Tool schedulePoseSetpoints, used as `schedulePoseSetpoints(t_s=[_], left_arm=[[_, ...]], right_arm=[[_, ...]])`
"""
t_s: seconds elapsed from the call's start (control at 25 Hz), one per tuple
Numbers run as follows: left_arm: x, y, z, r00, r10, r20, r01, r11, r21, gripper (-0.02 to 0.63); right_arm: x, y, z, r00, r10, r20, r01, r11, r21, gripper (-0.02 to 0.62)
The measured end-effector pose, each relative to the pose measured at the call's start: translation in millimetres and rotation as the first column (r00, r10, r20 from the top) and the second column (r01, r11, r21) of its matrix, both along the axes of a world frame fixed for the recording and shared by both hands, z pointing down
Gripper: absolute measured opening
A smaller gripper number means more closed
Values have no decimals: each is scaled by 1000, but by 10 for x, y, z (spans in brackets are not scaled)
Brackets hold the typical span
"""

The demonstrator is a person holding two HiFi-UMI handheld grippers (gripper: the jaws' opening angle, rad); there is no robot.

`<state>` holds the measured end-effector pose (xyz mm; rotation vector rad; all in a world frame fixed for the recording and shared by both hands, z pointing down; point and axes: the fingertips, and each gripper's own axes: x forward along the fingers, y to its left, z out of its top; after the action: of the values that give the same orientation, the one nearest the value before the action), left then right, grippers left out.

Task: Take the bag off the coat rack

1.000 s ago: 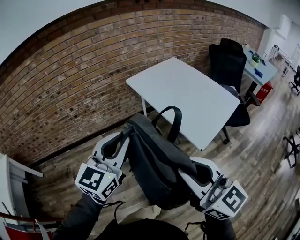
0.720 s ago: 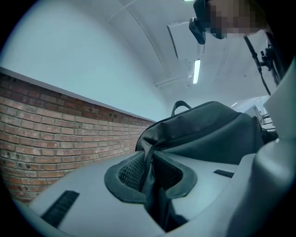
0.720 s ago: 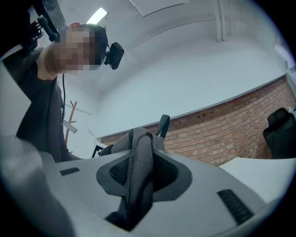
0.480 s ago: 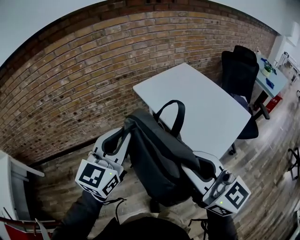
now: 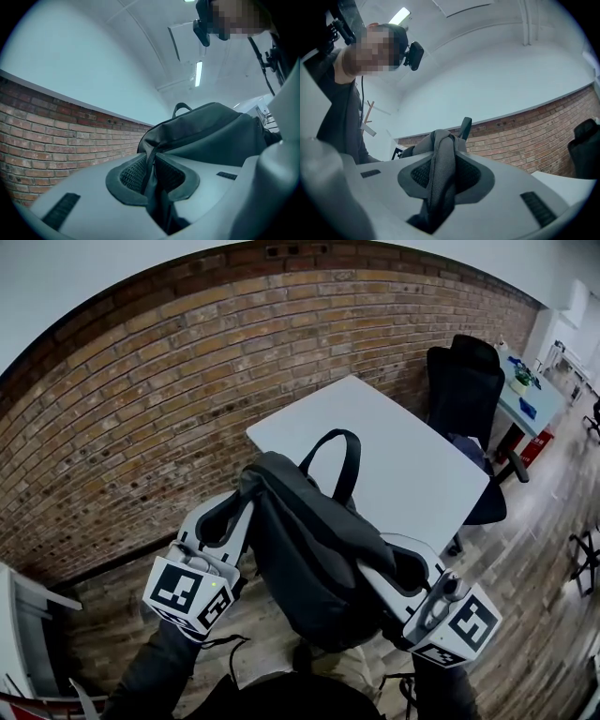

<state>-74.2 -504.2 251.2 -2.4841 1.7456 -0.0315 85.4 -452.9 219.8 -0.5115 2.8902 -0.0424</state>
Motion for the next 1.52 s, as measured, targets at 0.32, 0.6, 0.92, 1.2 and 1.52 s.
schedulePoseSetpoints(t_s=[0.32,0.6,0.92,1.2,1.52], left_arm=[[218,-631,-480,1000,18,16,-19,997,68,66],[460,-1237,-908,1000,24,9,-25,991,134,66],[767,-1866,-704,999,48,0,-48,995,84,66],[977,-2308,-185,997,80,-21,-80,997,3,66],[1109,-2539,-160,991,124,-55,-124,992,5,66]], right_arm=[[200,-604,-427,1000,-7,23,6,999,33,90],[452,-1205,-816,1000,12,26,-15,993,114,91],[848,-1894,-494,997,31,77,-37,996,79,91],[1020,-2292,0,997,60,53,-62,997,34,92],[1275,-2611,53,982,181,60,-183,983,15,135]])
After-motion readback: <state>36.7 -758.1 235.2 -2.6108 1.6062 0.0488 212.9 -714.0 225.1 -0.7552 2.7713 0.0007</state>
